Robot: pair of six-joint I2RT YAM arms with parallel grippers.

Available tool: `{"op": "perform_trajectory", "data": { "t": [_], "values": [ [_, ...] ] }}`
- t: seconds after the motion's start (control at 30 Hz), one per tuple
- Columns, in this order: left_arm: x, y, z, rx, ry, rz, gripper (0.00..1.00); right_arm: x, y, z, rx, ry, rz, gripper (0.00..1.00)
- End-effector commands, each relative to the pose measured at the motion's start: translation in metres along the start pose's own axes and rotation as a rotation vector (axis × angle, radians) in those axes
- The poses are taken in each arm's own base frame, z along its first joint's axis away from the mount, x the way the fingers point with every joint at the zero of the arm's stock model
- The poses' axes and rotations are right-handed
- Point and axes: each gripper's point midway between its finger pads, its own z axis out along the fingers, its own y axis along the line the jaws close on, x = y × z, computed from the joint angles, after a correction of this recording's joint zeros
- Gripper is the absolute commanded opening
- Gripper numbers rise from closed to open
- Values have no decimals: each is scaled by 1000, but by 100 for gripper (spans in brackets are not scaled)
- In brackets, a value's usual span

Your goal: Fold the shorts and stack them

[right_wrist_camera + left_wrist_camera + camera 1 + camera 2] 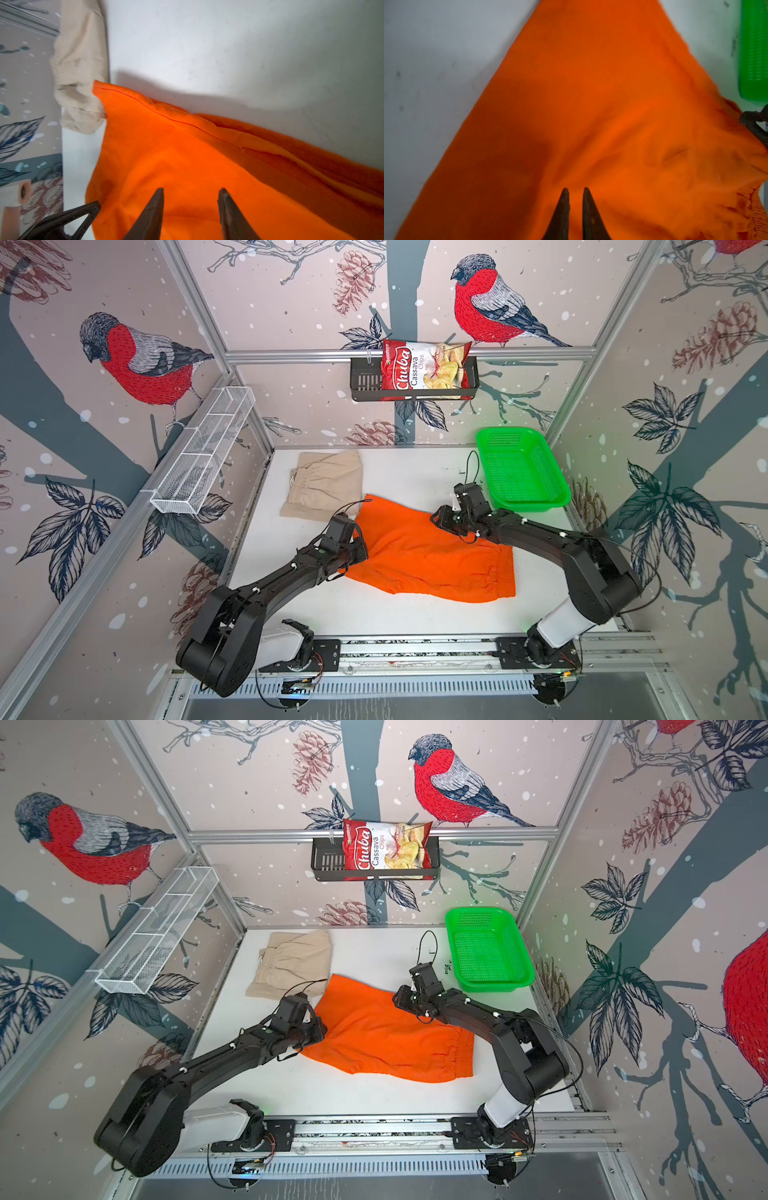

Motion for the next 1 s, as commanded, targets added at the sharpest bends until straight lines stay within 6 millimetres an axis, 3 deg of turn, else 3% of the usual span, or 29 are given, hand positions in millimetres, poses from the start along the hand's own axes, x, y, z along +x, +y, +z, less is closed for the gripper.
{"op": "perform_trajectory", "data": {
  "t": [0.0, 0.17, 0.33, 0.43, 0.63, 0.9, 0.97],
  "values": [
    [-12, -23, -4, 44, -19, 74, 16, -8, -6, -19, 13, -27, -5, 45],
    [-16, -81, 16, 163, -1, 171, 16, 3, -31, -36, 1, -32, 45, 45],
    [2, -131, 55, 237, 87, 219, 15, 18, -44, -43, -52, -25, 88, 46],
    [18, -142, 79, 253, 148, 217, 14, 29, -52, -42, -65, -14, 107, 46],
    [41, -110, 105, 169, 225, 194, 11, 60, -87, -44, -18, 37, 162, 46],
    [51, -50, 102, 57, 244, 146, 11, 96, -147, -54, 95, 82, 289, 46],
    [51, -35, 99, 32, 242, 136, 11, 97, -160, -61, 113, 60, 332, 46]
  ]
}}
